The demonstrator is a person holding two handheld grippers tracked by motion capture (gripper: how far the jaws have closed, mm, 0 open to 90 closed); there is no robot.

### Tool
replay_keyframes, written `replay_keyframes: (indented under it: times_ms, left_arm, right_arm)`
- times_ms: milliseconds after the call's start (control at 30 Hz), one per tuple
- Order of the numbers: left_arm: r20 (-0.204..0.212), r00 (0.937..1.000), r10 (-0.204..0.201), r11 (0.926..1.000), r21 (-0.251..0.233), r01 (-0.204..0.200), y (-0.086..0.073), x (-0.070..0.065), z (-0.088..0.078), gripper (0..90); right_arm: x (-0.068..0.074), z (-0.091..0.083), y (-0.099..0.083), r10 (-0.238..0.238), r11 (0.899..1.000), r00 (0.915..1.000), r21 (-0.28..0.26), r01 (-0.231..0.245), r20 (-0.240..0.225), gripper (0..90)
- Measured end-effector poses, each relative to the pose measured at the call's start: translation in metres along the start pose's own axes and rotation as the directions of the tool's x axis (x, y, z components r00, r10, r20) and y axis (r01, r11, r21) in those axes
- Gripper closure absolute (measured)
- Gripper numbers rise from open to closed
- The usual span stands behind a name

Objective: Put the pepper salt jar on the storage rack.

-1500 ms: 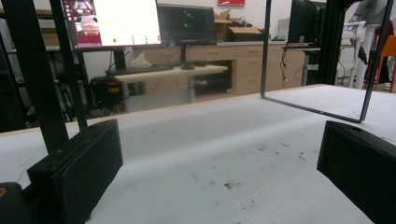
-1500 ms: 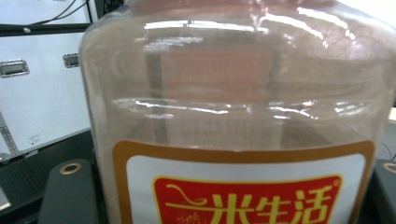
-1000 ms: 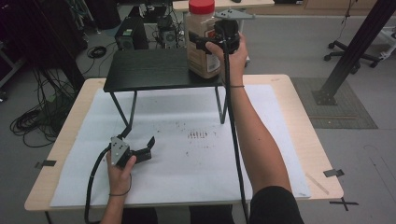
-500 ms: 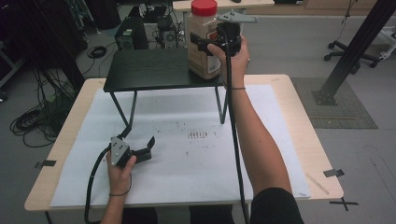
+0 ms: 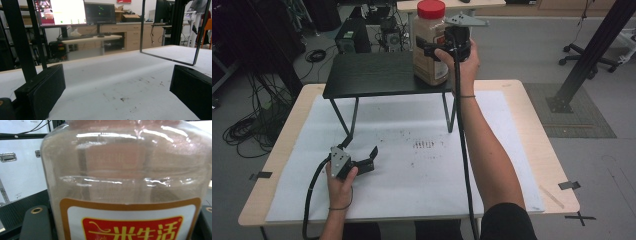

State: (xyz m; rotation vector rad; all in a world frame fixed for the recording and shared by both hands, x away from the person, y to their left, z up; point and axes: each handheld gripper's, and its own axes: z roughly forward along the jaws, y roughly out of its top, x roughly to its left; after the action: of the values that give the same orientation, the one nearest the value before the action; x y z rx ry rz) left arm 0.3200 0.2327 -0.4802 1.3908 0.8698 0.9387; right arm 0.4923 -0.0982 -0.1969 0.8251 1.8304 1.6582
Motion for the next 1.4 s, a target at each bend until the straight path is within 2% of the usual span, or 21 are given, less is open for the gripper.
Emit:
replay_keyframes:
  times_ms: [900, 1400]
  left_arm:
    - [0.000, 1.0000, 0.002, 1.0000, 0.000, -0.002, 0.0000, -0.0001, 0.0000, 0.3]
    - [0.000, 1.0000, 0.002, 1.0000, 0.000, -0.002, 0.0000, -0.0001, 0.0000, 0.4]
  right_arm:
    - [0.0001, -0.0003, -0.0014, 0.000, 1.000, 1.0000, -0.012, 0.000, 0.001, 22.0]
    - [0.0013, 0.0008, -0.0009, -0.006, 1.000, 1.0000, -0.018, 0.006, -0.004, 15.9]
